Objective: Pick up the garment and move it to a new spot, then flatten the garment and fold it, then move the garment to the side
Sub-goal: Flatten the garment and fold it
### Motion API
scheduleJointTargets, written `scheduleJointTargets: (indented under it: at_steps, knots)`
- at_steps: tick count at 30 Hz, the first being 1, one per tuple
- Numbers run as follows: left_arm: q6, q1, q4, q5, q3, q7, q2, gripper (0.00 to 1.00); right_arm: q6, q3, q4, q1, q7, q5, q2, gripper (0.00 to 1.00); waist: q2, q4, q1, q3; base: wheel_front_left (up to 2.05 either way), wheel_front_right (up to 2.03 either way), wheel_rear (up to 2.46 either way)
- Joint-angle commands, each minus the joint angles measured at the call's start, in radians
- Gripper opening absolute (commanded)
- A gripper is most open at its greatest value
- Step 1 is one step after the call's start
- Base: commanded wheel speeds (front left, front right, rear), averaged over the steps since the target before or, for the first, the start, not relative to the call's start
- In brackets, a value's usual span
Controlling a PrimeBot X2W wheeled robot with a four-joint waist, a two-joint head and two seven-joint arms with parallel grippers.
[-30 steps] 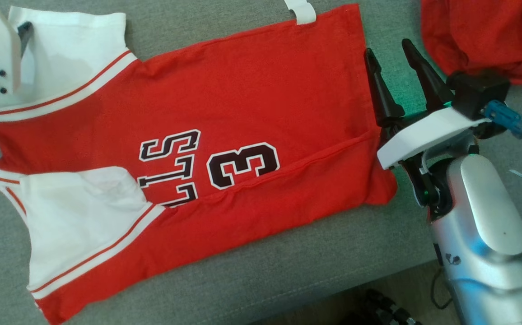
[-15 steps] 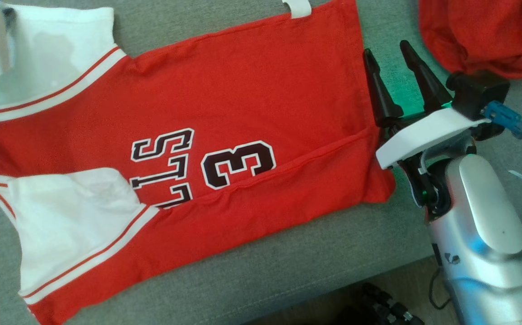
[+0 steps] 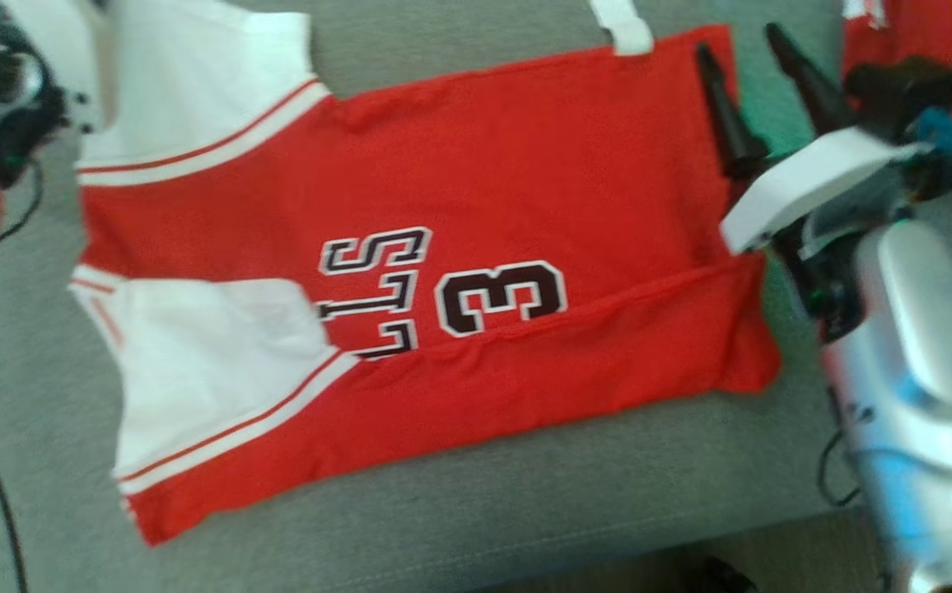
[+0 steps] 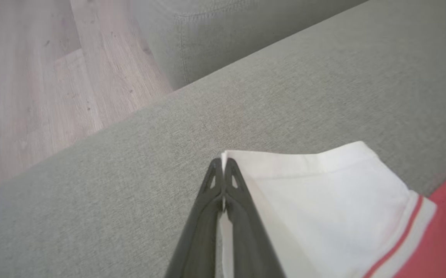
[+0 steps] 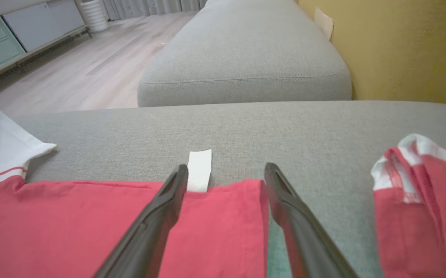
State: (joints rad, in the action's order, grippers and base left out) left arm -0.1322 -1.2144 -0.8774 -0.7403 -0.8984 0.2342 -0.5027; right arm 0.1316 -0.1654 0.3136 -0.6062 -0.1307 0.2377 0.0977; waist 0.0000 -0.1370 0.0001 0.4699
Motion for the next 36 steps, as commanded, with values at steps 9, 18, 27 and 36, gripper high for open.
scheduleJointTargets:
  at_steps: [9, 18, 27, 36]
  knots:
    - [0.002, 0.002, 0.106, -0.003, -0.041, -0.133, 0.004, 0.00, -0.001, -0.036, 0.141, -0.140, -0.175, 0.086, 0.156, 1.00, 0.0000, 0.153, -0.0001, -0.063, 0.00, 0.00, 0.00]
    - [0.002, 0.036, 0.154, -0.013, -0.097, -0.183, 0.042, 0.00, -0.001, -0.155, 0.324, -0.199, -0.234, 0.105, 0.295, 1.00, 0.0000, 0.200, -0.0001, -0.063, 0.00, 0.00, 0.00]
    - [0.002, 0.012, 0.165, -0.045, -0.132, -0.188, 0.036, 0.00, -0.001, -0.260, 0.428, -0.269, -0.208, 0.148, 0.322, 1.00, 0.0000, 0.206, -0.0001, -0.047, 0.00, 0.00, 0.00]
    - [0.002, -0.004, 0.139, -0.058, -0.151, -0.203, 0.032, 0.00, -0.001, -0.351, 0.485, -0.314, -0.194, 0.216, 0.337, 0.00, 0.0000, 0.205, -0.0001, -0.050, 0.00, 0.00, 0.00]
